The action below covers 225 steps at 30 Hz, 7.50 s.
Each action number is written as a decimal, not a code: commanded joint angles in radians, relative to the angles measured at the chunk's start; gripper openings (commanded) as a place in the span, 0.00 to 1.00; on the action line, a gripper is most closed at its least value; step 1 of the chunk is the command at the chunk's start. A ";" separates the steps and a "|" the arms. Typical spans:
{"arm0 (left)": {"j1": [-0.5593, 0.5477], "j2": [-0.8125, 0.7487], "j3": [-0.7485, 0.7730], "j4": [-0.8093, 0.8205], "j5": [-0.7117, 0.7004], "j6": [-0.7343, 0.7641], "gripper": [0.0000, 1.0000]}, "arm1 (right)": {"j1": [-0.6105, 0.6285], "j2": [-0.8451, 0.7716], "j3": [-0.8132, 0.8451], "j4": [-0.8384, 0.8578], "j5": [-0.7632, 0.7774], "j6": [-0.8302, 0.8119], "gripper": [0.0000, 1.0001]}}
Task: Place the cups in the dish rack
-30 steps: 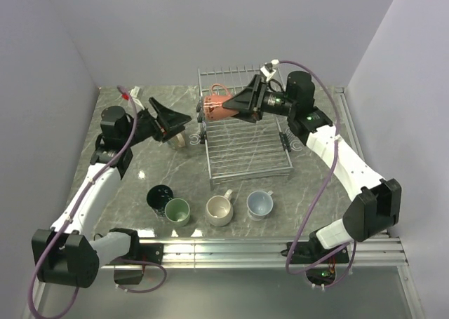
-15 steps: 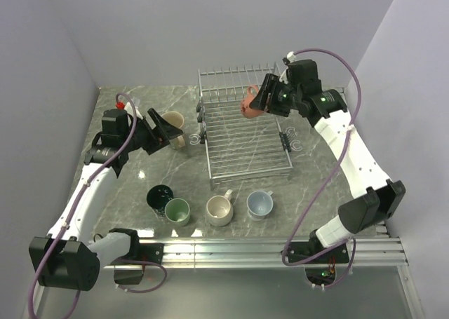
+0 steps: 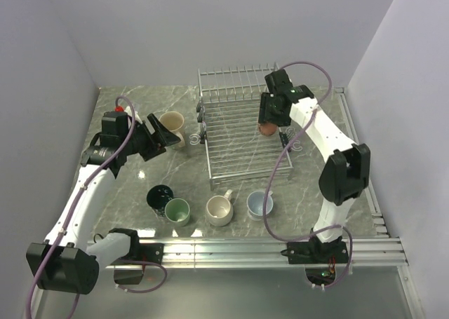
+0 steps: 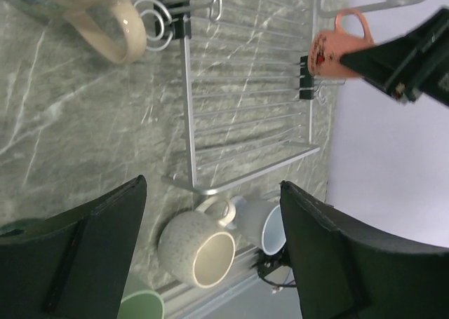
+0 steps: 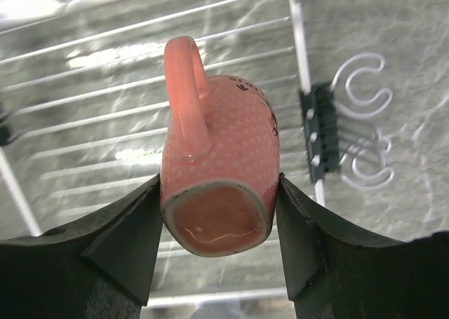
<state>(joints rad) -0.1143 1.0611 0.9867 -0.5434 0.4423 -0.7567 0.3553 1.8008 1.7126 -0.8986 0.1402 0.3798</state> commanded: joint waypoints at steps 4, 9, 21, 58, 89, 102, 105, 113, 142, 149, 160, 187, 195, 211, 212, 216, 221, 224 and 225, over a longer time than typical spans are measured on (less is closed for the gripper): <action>-0.019 0.003 0.127 -0.111 -0.040 0.060 0.82 | -0.006 0.153 0.133 0.095 0.114 -0.001 0.00; -0.019 0.014 0.171 -0.171 -0.059 0.079 0.82 | -0.006 0.232 0.168 0.141 0.140 0.025 0.00; -0.019 -0.052 0.156 -0.263 -0.102 0.096 0.82 | -0.004 0.213 0.070 0.262 0.131 0.100 0.68; -0.019 -0.044 0.053 -0.119 -0.040 0.037 0.80 | -0.004 -0.005 -0.194 0.336 -0.120 0.106 0.00; -0.019 -0.115 0.102 -0.300 -0.113 0.080 0.80 | -0.058 0.146 -0.165 0.556 0.052 0.304 0.00; -0.019 -0.108 0.138 -0.360 -0.116 0.091 0.80 | -0.058 0.210 -0.194 0.773 0.107 0.469 0.00; -0.019 -0.124 0.136 -0.383 -0.125 0.092 0.80 | -0.058 0.251 -0.136 0.756 0.111 0.484 0.00; -0.019 -0.162 0.132 -0.425 -0.145 0.088 0.80 | -0.059 0.348 -0.015 0.727 0.114 0.508 0.00; -0.019 0.295 0.196 -0.029 -0.372 0.034 0.84 | -0.058 -0.540 -0.601 0.551 -0.137 0.248 0.70; -0.018 0.431 0.317 0.000 -0.415 0.054 0.83 | -0.059 -0.587 -0.551 0.452 -0.137 0.225 0.70; -0.019 0.589 0.334 -0.003 -0.458 0.048 0.73 | -0.058 -0.560 -0.559 0.471 -0.228 0.226 0.70; 0.097 0.372 0.121 0.360 0.082 -0.210 0.00 | -0.012 -0.399 -0.508 0.760 -0.928 0.536 0.75; 0.099 0.290 -0.045 0.901 0.260 -0.575 0.00 | 0.037 -0.330 -0.524 1.009 -0.967 0.731 0.79; 0.099 0.258 -0.264 1.548 0.435 -1.003 0.00 | 0.071 -0.276 -0.576 1.464 -1.002 1.037 0.98; 0.099 0.260 -0.263 1.559 0.435 -1.004 0.00 | 0.070 -0.265 -0.571 1.551 -1.002 1.066 0.98; 0.097 0.264 -0.258 1.620 0.438 -1.041 0.00 | 0.079 -0.210 -0.498 1.505 -1.005 1.052 0.99; 0.097 0.275 -0.246 1.679 0.434 -1.092 0.00 | 0.096 -0.193 -0.423 1.379 -1.007 0.969 1.00; 0.096 0.277 -0.229 1.653 0.444 -1.078 0.00 | 0.096 -0.199 -0.436 1.389 -1.005 0.966 1.00; 0.093 0.278 -0.227 1.651 0.449 -1.075 0.00 | 0.096 -0.198 -0.436 1.394 -1.007 0.972 1.00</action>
<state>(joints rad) -0.0147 1.3552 0.6960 0.9447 0.8722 -1.7821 0.4423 1.6192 1.2449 0.4862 -0.8574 1.3701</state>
